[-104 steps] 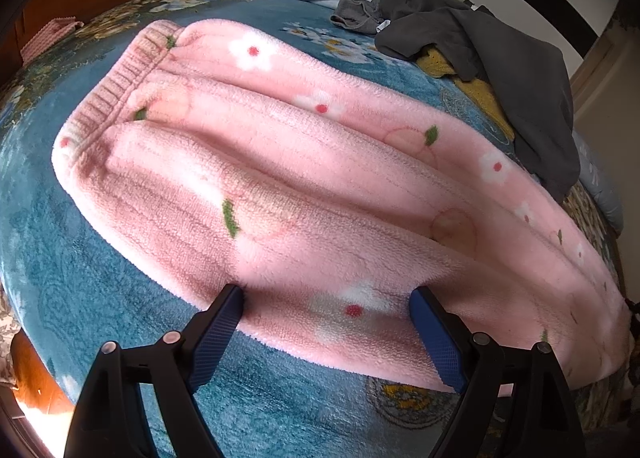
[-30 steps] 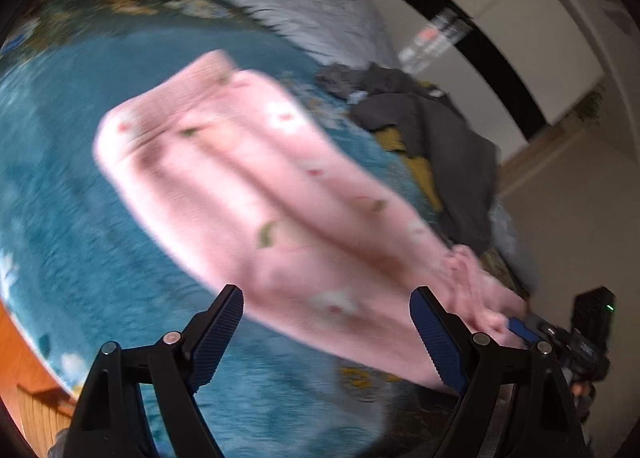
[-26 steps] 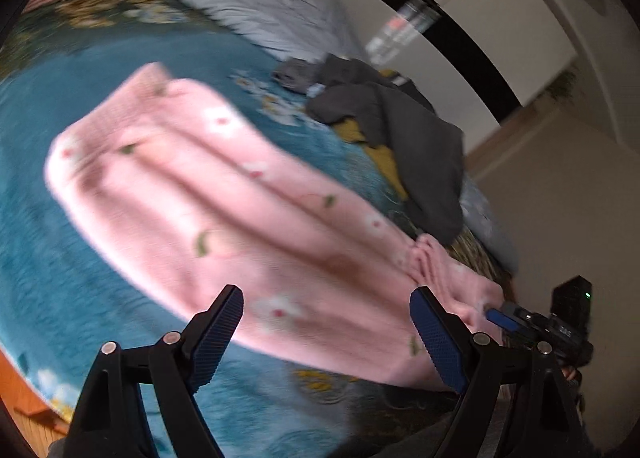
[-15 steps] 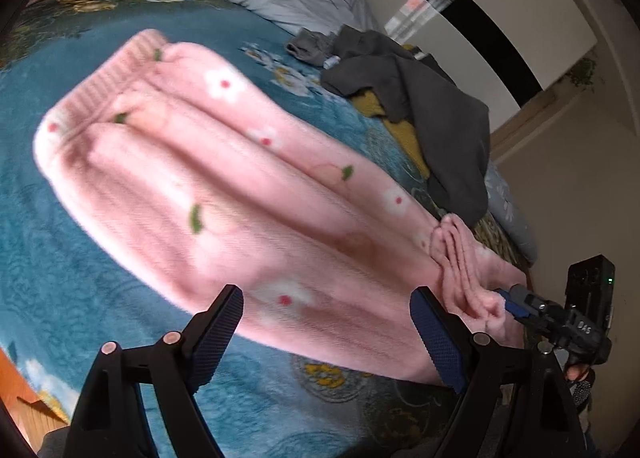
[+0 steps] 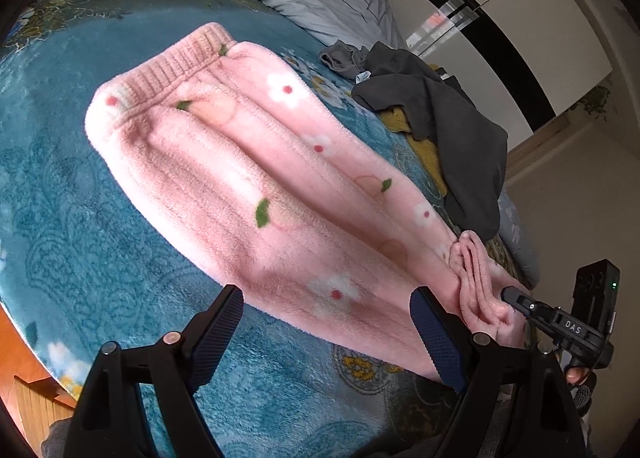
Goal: Fold clothes
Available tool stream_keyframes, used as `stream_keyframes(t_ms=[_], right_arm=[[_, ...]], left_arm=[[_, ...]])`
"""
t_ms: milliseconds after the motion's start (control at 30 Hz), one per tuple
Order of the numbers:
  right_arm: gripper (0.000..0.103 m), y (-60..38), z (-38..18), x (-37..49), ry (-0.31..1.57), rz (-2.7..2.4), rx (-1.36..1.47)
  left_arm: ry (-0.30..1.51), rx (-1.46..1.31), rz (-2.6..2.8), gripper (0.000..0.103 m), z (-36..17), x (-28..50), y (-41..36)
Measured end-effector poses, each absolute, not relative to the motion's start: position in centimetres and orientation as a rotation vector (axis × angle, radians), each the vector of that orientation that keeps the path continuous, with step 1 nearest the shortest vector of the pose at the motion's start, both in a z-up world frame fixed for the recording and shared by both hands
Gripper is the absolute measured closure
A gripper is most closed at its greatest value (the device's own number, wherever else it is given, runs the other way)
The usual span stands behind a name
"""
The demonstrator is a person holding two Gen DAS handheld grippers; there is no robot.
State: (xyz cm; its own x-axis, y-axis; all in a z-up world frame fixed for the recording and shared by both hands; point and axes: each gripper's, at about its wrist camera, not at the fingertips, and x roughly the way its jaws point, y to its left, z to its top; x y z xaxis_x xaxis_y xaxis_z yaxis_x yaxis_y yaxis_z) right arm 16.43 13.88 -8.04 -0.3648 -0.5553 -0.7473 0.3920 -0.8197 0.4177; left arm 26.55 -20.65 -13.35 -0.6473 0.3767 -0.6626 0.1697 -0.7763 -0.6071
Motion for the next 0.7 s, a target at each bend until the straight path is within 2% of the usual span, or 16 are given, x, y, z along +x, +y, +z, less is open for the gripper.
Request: stream_keyframes(t_ms=[500, 700], right_arm=[[0.102, 22.5, -3.1, 20.5, -0.449, -2.325, 1.193], [0.102, 26.0, -3.1, 22.9, -0.484, -2.402, 1.224]], left_arm=[[-1.095, -1.207, 2.597, 0.015, -13.2, 28.0, -22.9], [-1.12, -1.206, 2.612, 0.015, -13.3, 28.3, -23.3]])
